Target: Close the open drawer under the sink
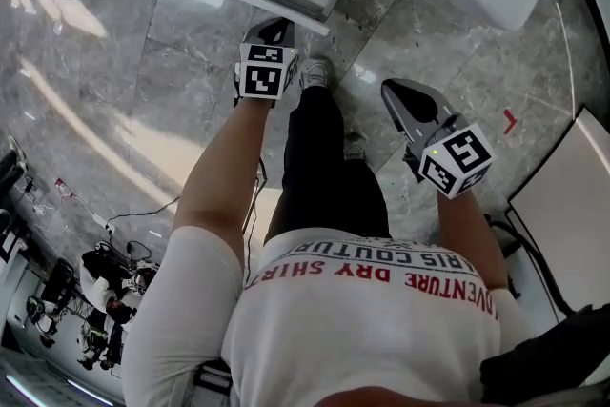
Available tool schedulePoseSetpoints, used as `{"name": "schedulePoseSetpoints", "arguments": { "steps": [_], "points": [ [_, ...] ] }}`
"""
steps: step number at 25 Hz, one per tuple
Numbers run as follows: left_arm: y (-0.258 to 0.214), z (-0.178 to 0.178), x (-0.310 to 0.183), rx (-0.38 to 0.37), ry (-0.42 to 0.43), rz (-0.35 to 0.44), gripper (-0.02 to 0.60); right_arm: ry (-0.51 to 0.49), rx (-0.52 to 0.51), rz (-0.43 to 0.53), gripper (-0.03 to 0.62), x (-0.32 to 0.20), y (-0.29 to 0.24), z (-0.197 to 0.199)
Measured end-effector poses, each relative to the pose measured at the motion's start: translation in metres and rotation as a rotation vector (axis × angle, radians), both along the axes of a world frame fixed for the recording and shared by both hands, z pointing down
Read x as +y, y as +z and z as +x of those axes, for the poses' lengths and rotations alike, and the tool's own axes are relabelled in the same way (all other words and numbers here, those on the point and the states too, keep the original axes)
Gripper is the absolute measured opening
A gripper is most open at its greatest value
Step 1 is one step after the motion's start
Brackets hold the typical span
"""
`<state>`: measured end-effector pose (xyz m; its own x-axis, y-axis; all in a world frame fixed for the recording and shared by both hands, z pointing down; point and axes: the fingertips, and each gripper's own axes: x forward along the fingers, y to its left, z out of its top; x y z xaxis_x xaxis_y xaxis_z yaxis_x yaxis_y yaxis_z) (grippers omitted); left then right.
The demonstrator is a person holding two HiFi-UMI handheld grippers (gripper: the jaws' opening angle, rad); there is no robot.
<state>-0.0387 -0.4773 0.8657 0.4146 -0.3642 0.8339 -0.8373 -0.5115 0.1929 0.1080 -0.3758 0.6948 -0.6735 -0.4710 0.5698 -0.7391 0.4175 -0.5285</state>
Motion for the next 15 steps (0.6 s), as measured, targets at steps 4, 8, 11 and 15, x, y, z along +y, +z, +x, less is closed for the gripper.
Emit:
{"name": "schedulePoseSetpoints", "arguments": {
  "steps": [4, 8, 11, 15],
  "points": [
    [0.0, 0.018, -0.019, 0.015, -0.032, -0.019, 0.003, 0.019, 0.002, -0.012, 0.002, -0.002, 0.004, 0.009],
    [-0.003, 0.033, -0.041, 0.032, -0.02, 0.002, 0.003, 0.017, 0.009, -0.016, 0.002, -0.002, 0.003, 0.012],
    [-0.003, 0.043, -0.057, 0.031, 0.008, 0.025, 0.003, 0.028, 0.017, -0.022, 0.002, -0.004, 0.005, 0.022],
    [-0.001, 0.055, -0.074, 0.012, 0.062, 0.037, 0.003, 0.046, 0.021, -0.038, 0.002, 0.0, 0.012, 0.031]
  ]
}}
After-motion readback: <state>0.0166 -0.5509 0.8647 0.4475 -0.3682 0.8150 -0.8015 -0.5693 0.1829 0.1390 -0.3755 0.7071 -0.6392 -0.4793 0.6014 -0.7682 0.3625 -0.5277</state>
